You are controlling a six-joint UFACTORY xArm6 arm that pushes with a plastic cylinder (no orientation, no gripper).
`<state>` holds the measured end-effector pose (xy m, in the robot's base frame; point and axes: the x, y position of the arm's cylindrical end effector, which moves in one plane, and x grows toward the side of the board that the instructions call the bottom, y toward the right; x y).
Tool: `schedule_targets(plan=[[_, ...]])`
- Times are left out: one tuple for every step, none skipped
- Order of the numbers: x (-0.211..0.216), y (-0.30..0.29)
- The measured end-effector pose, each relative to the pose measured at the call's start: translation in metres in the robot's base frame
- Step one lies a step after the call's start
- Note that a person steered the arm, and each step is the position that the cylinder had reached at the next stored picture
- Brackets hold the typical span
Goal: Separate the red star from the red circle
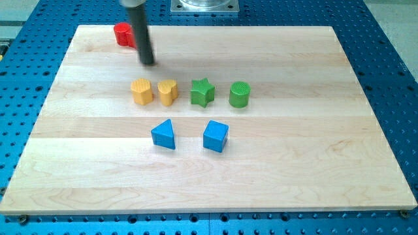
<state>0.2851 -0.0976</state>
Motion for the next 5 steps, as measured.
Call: schedule_targets(plan=[[-0.049, 0.033], [-0.072, -0.001], [-0.058, -0.051], [-0.005, -0.062], [0.028, -0.074]])
